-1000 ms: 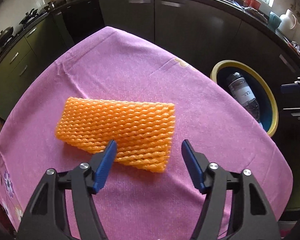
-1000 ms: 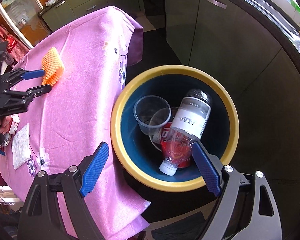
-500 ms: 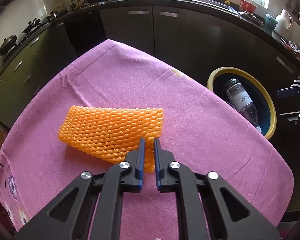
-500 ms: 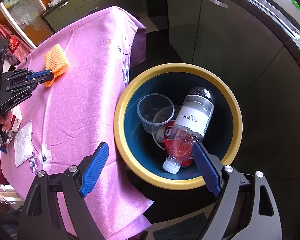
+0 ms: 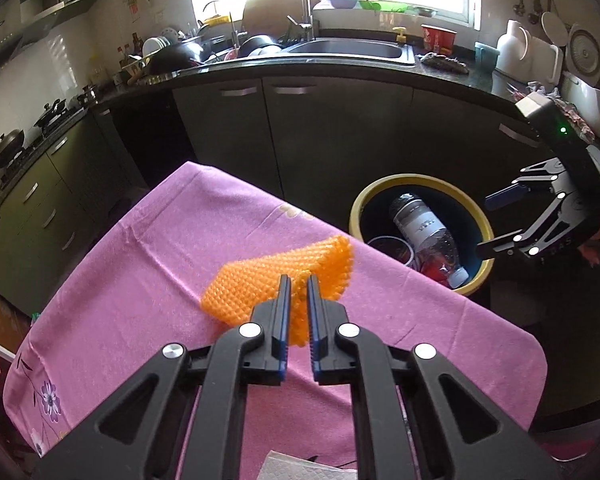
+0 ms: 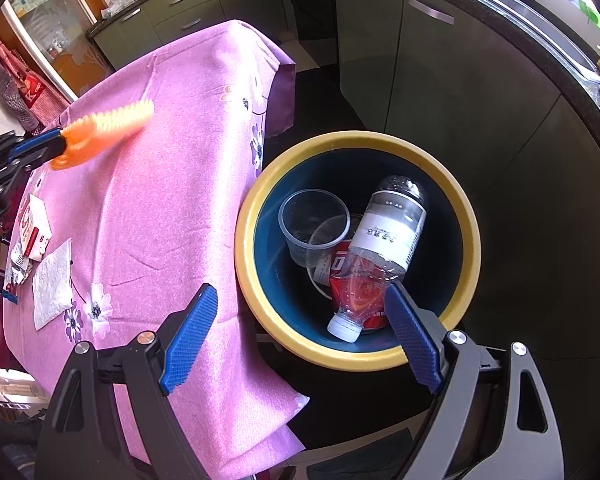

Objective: Collect trash

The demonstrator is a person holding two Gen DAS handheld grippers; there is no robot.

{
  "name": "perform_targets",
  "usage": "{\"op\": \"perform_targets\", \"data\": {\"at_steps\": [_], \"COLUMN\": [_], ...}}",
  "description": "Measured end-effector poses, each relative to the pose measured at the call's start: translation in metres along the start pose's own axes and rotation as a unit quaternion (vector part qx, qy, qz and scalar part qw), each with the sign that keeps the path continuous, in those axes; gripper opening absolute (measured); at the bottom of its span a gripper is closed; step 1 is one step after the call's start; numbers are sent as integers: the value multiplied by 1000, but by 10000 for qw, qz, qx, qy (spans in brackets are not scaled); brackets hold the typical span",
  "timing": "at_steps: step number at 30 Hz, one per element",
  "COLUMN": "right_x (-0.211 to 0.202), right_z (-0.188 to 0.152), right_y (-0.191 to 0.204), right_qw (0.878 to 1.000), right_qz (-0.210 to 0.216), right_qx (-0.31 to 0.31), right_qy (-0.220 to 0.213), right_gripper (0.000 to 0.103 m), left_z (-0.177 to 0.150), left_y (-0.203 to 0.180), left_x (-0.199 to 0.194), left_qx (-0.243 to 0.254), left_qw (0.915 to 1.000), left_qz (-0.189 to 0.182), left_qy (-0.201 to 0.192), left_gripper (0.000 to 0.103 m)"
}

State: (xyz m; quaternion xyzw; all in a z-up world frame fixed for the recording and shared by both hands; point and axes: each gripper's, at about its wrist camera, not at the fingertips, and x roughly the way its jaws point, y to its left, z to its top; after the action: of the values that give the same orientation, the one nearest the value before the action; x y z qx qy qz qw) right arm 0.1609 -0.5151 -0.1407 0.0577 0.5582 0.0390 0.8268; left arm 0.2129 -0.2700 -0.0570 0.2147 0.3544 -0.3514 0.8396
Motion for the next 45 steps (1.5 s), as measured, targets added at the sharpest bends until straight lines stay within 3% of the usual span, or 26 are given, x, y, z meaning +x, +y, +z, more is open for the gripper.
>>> {"op": "perform_targets", "data": {"at_steps": [6, 11, 13, 14, 15, 20, 23, 30, 31, 33, 35, 37, 45], "right_x": [-11, -13, -13, -13, -13, -10, -10, -9, -9, -8, -6, -5, -2], "right_z": [-11, -17, -19, -19, -20, -20, -20, -22, -22, -23, -24, -25, -29], "right_y": [-16, -26, -27, -28, -28, -27, -26, -24, -25, -27, -29, -29, -29], "right_qw": [9998, 9997, 9997, 9997, 9997, 9997, 9997, 9997, 9997, 9996, 9996, 9996, 9995], "right_qz": [-42, -34, -18, -11, -6, 23, 32, 66, 68, 72, 75, 88, 124], "right_qx": [152, 214, 220, 223, 226, 210, 220, 204, 215, 251, 270, 277, 296], "right_qy": [-110, -104, -97, -97, -100, -83, -90, -78, -79, -84, -78, -69, -64], "right_gripper": [84, 84, 84, 84, 84, 84, 84, 84, 84, 84, 84, 84, 84], "left_z": [13, 11, 3, -2, -6, -17, -20, -34, -36, -37, -37, -36, -23], "left_y": [-26, -41, -46, -47, -48, -59, -62, -67, -68, -66, -61, -58, -42], "left_x": [-10, 0, 11, 15, 19, 30, 44, 70, 72, 76, 78, 76, 39], "left_qx": [229, 538, 652, 701, 767, 1045, 1041, 1183, 1214, 1179, 1082, 1035, 853], "left_qw": [9996, 9979, 9967, 9963, 9960, 9935, 9924, 9888, 9883, 9880, 9888, 9895, 9942], "left_qz": [-111, -294, -285, -244, -141, 1, 31, 162, 210, 285, 265, 368, 515], "left_qy": [-148, 212, 402, 444, 428, 442, 657, 897, 898, 958, 995, 942, 401], "left_gripper": [5, 6, 26, 57, 76, 78, 55, 50, 45, 27, 22, 8, 5]}}
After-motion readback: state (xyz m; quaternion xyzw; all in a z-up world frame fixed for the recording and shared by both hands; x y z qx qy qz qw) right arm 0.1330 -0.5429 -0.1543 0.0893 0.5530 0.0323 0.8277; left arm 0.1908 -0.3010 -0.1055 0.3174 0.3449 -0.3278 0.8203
